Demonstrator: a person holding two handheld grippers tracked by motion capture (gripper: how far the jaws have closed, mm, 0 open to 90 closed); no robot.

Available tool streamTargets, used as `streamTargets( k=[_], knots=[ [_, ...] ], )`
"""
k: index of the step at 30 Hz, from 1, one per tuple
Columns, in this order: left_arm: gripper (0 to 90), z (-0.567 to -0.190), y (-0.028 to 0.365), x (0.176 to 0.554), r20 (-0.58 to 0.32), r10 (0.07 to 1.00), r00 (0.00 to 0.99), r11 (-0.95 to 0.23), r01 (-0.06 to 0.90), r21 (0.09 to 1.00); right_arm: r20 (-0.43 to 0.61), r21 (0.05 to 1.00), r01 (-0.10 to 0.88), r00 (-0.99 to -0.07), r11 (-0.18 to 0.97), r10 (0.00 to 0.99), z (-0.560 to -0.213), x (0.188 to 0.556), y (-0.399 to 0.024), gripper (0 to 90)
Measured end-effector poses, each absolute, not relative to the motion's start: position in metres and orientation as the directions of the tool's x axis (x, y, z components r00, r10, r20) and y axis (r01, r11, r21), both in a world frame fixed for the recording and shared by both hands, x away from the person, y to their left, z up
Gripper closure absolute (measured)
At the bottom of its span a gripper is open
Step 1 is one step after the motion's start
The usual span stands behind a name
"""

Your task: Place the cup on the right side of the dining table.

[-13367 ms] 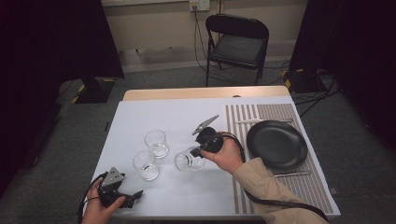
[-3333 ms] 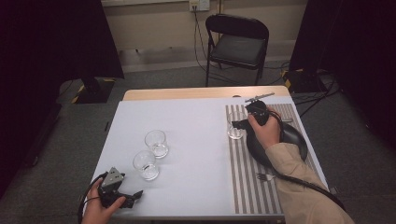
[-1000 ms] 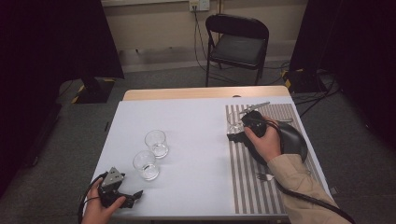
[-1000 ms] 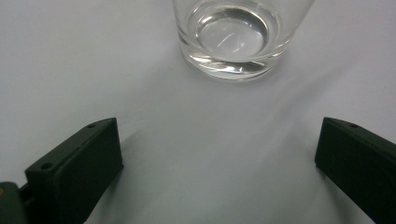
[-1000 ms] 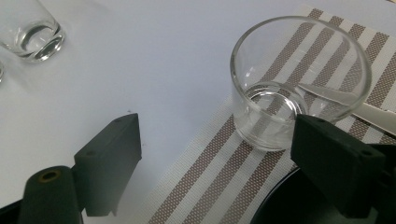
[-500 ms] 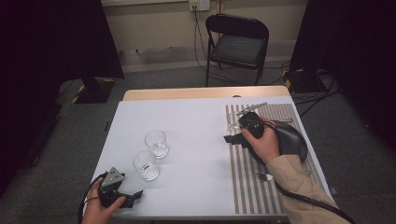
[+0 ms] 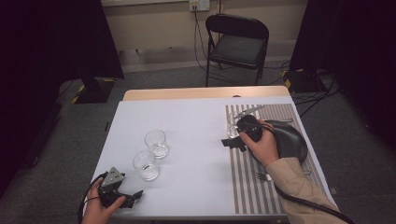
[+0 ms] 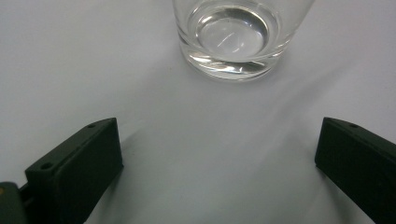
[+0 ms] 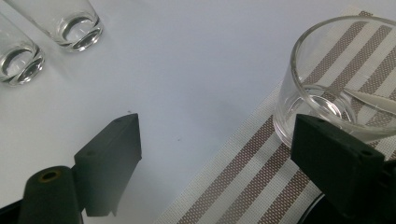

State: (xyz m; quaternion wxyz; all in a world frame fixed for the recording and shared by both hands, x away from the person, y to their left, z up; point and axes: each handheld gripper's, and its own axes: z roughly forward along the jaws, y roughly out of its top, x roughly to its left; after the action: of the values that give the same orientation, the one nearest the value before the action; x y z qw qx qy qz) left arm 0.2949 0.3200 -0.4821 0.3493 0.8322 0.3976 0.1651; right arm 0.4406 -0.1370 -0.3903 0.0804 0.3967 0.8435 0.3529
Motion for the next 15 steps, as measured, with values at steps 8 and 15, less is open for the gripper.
streamTargets(
  k=[8,15],
  knots=[
    [0.0,-0.4821,0.32,0.2948,-0.003,0.777,0.629,-0.439,0.547,0.713,0.161,0.661,0.614,-0.677,0.431,0.718,-0.3925,0.4367,-0.1361,15.7],
    [0.0,-0.482,0.3203,0.2949,0.0,0.776,0.631,-0.444,0.545,0.711,0.163,0.654,0.617,-0.681,0.439,0.714,-0.397,0.4333,-0.1367,15.7]
  ],
)
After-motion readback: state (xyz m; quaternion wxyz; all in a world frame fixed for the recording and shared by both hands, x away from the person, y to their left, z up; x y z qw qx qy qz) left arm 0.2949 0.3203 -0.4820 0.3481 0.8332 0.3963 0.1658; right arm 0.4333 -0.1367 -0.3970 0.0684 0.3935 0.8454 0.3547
